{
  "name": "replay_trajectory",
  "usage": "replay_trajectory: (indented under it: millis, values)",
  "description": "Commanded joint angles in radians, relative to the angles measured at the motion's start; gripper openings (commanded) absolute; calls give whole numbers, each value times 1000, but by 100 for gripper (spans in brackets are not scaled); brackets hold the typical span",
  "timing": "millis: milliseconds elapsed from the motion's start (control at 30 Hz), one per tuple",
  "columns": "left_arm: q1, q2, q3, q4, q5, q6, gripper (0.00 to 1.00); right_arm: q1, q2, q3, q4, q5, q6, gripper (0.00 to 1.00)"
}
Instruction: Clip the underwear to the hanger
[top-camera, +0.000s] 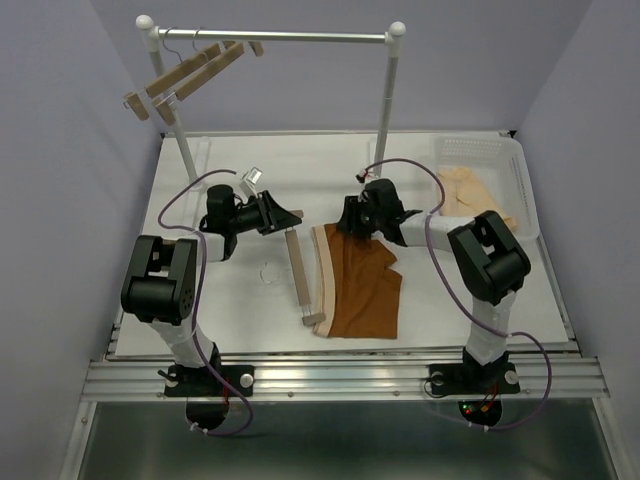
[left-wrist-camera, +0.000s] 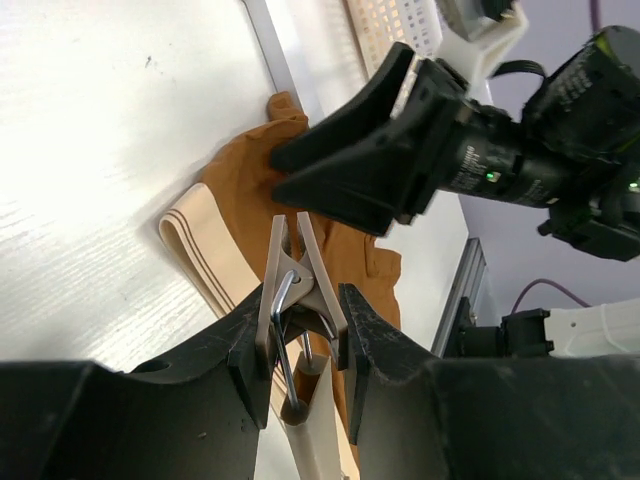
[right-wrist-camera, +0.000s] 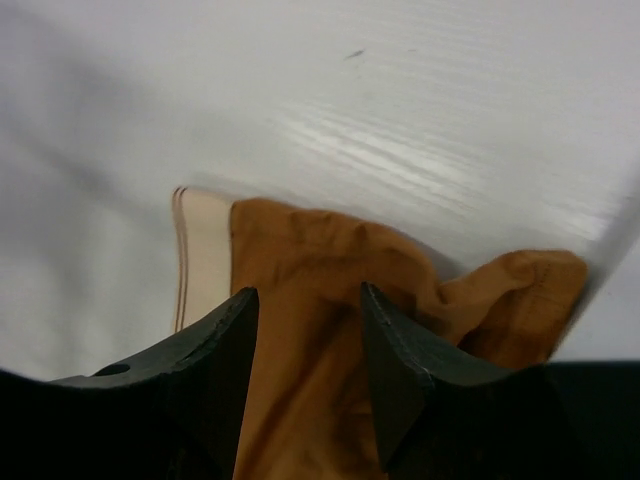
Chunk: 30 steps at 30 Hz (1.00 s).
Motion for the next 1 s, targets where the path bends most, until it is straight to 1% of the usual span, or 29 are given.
replay_trajectory:
  millis: [0, 33, 100, 133, 200, 267, 300, 367, 400, 467, 633, 833, 967]
  values:
    - [3, -10, 79, -83, 21, 142, 0, 3, -107, 36, -21, -288, -306, 51]
    - [3, -3, 90, -97, 24, 150, 0, 3, -115, 53, -26, -328, -337, 52]
    - [5, 6, 98, -105, 44, 157, 0, 3, -117, 79, -50, -361, -394, 52]
    - [5, 11, 104, -105, 50, 159, 0, 3, -109, 93, -58, -367, -461, 52]
    - [5, 20, 108, -105, 58, 162, 0, 3, -91, 125, -72, -384, -510, 53]
    - [5, 25, 113, -105, 67, 170, 0, 3, -39, 162, -101, -410, -592, 53]
    - [5, 28, 114, -105, 73, 168, 0, 3, -16, 224, -168, -455, -662, 53]
    - [5, 29, 119, -105, 76, 168, 0, 3, 48, 297, -253, -494, -719, 53]
    - [5, 34, 119, -105, 80, 165, 0, 3, 69, 356, -308, -512, -745, 55]
    - [5, 37, 121, -105, 84, 168, 0, 3, 102, 400, -337, -551, -813, 56]
    - [6, 46, 125, -105, 90, 176, 0, 12, 201, 529, -422, -572, -871, 56]
    - [6, 63, 133, -105, 103, 177, 0, 30, 277, 566, -480, -582, -903, 56]
    - [6, 66, 131, -105, 104, 180, 0, 30, 340, 613, -506, -554, -911, 56]
